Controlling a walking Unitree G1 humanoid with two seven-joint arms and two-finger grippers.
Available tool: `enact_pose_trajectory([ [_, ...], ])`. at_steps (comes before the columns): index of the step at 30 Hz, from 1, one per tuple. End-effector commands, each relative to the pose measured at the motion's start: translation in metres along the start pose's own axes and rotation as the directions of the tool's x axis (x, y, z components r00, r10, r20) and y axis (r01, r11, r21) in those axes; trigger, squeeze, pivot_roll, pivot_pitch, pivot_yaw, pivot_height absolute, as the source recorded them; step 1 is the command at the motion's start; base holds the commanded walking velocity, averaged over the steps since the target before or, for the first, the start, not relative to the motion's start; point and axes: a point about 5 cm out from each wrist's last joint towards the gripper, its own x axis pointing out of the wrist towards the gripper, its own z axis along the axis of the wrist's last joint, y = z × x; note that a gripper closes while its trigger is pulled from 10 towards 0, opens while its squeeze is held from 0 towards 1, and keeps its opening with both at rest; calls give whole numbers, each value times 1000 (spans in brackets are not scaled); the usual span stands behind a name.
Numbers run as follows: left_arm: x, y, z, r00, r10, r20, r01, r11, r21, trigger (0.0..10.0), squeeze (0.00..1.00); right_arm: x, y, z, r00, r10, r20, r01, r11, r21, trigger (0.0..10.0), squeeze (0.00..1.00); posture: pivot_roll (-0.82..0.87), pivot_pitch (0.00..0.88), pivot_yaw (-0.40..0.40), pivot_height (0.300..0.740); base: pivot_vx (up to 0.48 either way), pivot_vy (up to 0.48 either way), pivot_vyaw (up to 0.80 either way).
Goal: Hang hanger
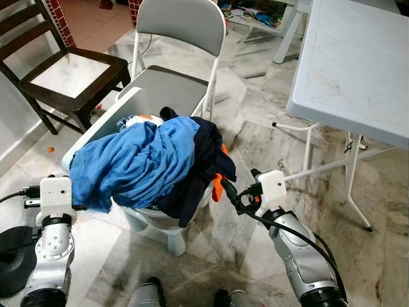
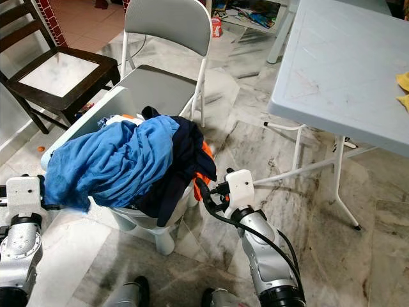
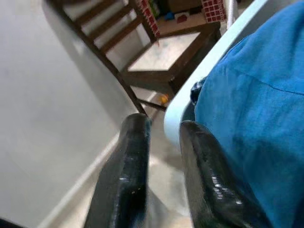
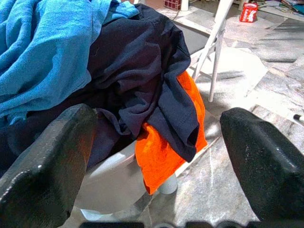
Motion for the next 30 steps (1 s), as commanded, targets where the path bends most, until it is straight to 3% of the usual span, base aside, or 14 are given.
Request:
enact_pose_trajectory([
  [1,-3,4,4,999,4,49,-8,998,70,10000,1000,-3,-1,-5,1000,-8,-23,8,1000,-2,10000,0,57,205,-58,740,0,0,0],
  [6,5,3,30,984,-9,178,-7,996,88,10000,1000,-3,1,-6,1000,-5,-25,5,1000,0,10000,0,64,207,-59,740,0,0,0],
  [9,11,-5,42,977,-13,211,5,999,40,10000,1000,-3,2,-6,1000,0,-24,0,1000,0,10000,0,62,207,-59,740,0,0,0],
  [10,16,-15,52,971,-42,233,45,999,-9,10000,1000,-3,2,-5,1000,1,-23,-1,1000,0,10000,0,62,207,-59,740,0,0,0],
  [12,19,-23,57,966,-79,247,91,995,-36,10000,1000,-3,1,-5,1000,-1,-23,1,1000,0,10000,0,58,207,-60,740,0,0,0],
  [13,19,-23,57,966,-79,247,91,995,-36,10000,1000,-3,1,-5,1000,-1,-23,1,1000,0,10000,0,58,207,-60,740,0,0,0],
  [16,29,-46,64,956,-181,232,202,977,-70,10000,1000,-4,2,-6,1000,-3,-24,3,1000,2,10000,0,47,216,-61,740,0,0,0],
  [21,41,-69,85,936,-246,253,282,952,-121,10000,1000,-8,6,-9,1000,1,-31,-1,1000,4,10000,0,24,213,-53,740,0,0,0],
  [28,40,-101,89,904,-366,223,407,895,-182,10000,1000,-15,4,-14,999,-23,-47,24,1000,10,10000,0,2,186,-45,740,0,0,0],
  [30,36,-112,85,883,-428,193,463,862,-206,10000,1000,-18,2,-18,997,-39,-60,40,999,15,10000,0,2,180,-46,740,0,0,0],
])
